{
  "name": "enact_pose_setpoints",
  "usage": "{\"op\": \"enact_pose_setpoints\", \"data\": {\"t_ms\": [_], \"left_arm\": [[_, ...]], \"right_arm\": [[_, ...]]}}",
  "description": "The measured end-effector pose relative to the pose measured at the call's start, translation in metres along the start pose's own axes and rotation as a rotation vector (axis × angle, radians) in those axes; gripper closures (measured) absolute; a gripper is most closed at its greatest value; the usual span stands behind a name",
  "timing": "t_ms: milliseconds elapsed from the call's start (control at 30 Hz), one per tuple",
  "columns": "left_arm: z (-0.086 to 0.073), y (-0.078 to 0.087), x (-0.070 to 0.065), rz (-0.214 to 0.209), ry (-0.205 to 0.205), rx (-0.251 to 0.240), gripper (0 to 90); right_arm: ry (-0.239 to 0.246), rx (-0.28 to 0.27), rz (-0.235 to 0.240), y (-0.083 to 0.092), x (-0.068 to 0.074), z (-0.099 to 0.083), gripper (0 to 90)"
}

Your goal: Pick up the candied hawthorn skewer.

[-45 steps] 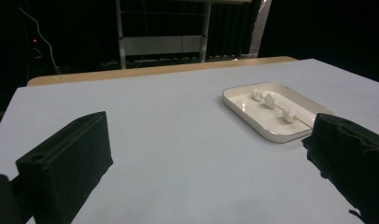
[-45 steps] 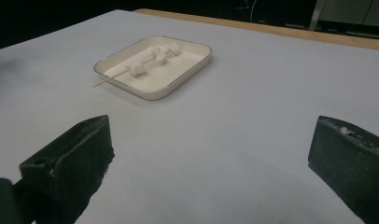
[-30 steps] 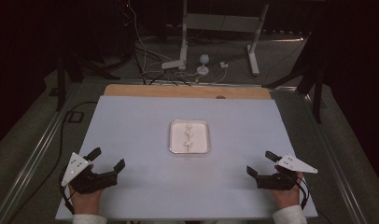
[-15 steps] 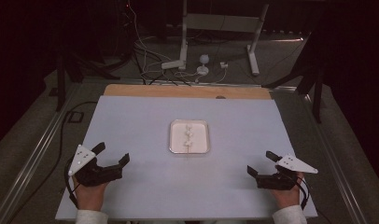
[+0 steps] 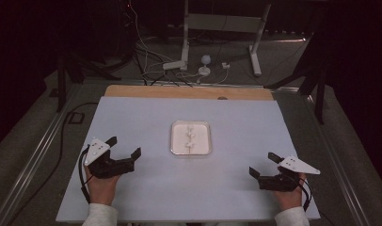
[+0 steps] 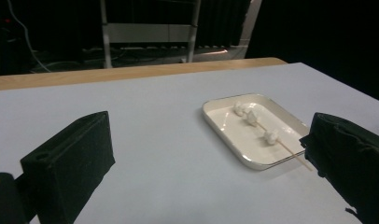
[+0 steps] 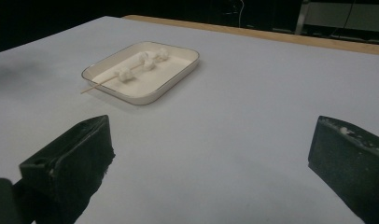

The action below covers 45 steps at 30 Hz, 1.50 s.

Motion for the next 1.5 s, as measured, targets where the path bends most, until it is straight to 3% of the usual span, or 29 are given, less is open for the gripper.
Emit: {"op": "enact_pose_setpoints", "data": {"t_ms": [533,867,1500], "left_arm": [[-0.002,-0.040,-0.022,-0.017,-0.004,0.073,1.3],[-0.006,-0.066,-0.044,-0.043,-0.019,0.114,1.4],[-0.032,-0.113,-0.075,-0.077,-0.037,0.223,2.0]], "right_arm": [[-0.007,0.001,0.002,0.001,-0.001,-0.001,0.0],[-0.004,0.006,0.006,0.000,0.000,-0.001,0.0],[-0.007,0.010,0.015,-0.001,0.000,-0.002,0.0]]}}
Point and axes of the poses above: each handheld gripper's, and its own axes: y roughly backward along the jaws, z roughly out of its top, x roughly to its left, the point moved 8 cm from there along -y, roughly forward along the jaws, and after that the axes turned 15 degrees about y, right-handed, at the moved point
